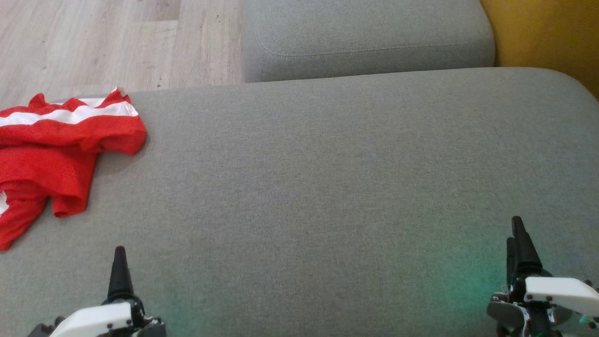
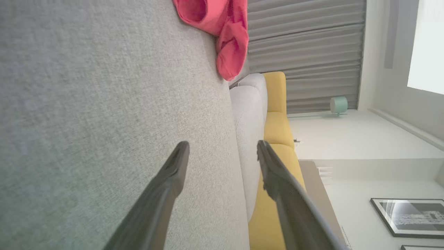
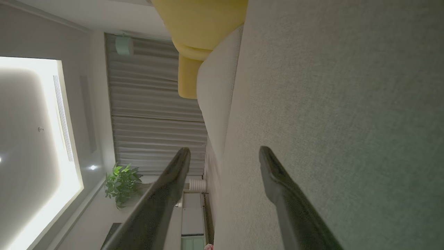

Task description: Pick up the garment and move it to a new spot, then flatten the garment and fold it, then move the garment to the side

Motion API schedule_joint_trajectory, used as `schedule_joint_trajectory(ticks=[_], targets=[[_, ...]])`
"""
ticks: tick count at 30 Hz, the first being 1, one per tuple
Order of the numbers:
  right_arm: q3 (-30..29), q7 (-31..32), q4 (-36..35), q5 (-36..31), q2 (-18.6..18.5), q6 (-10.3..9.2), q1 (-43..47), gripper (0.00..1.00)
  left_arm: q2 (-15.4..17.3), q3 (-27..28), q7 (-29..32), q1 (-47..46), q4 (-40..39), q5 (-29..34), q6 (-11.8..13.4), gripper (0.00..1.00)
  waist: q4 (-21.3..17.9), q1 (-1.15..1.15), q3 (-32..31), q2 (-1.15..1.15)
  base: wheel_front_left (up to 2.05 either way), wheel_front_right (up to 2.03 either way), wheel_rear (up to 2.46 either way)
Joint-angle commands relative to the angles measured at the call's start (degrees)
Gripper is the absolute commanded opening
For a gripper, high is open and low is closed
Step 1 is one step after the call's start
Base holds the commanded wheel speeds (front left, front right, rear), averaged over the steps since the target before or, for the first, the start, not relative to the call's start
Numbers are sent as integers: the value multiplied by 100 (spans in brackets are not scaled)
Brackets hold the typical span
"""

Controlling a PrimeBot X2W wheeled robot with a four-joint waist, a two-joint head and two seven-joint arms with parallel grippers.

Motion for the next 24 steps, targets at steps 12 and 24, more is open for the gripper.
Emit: schedule_joint_trajectory(ticks=[12, 24], targets=[[204, -266, -535, -1293, -27, 10, -80, 100, 18, -159, -265, 13, -556, 1281, 173, 100, 6, 0, -9, 0, 0, 0, 0], [431, -469, -767, -2594, -32, 12, -31, 100, 56, -278, -467, 202, -700, 2591, 201, 100, -11, 0, -41, 0, 0, 0, 0]])
